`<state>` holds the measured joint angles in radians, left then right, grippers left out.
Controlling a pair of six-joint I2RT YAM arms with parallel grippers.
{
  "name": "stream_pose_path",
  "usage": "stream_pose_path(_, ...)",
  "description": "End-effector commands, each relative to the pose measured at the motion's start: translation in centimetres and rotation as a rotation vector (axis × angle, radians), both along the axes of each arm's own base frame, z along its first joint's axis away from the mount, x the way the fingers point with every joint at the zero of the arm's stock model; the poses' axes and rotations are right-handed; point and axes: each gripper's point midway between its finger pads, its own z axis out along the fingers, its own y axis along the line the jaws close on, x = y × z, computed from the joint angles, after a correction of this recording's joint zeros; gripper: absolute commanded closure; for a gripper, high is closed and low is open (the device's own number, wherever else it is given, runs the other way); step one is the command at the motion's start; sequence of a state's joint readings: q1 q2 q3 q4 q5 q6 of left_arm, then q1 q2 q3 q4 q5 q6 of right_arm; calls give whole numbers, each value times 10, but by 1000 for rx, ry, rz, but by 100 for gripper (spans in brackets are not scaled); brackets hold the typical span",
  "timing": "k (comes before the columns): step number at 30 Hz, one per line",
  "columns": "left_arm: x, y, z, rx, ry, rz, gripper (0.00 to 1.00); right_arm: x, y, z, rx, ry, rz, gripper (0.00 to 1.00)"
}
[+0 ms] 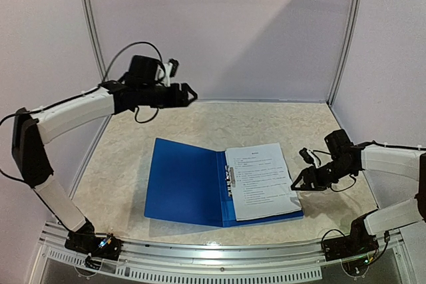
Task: Put the files into the folder
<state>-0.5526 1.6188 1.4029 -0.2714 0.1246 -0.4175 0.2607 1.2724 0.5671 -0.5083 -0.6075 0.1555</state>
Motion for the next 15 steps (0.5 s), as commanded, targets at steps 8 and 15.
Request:
stream_pose_path(8, -73, -99, -144, 98, 321, -277, 22, 53, 6, 45, -23, -223, 36, 48)
stream_pose_path(15, -86, -122, -176, -43, 475, -325, 22, 57, 60, 52, 82, -188, 227, 70)
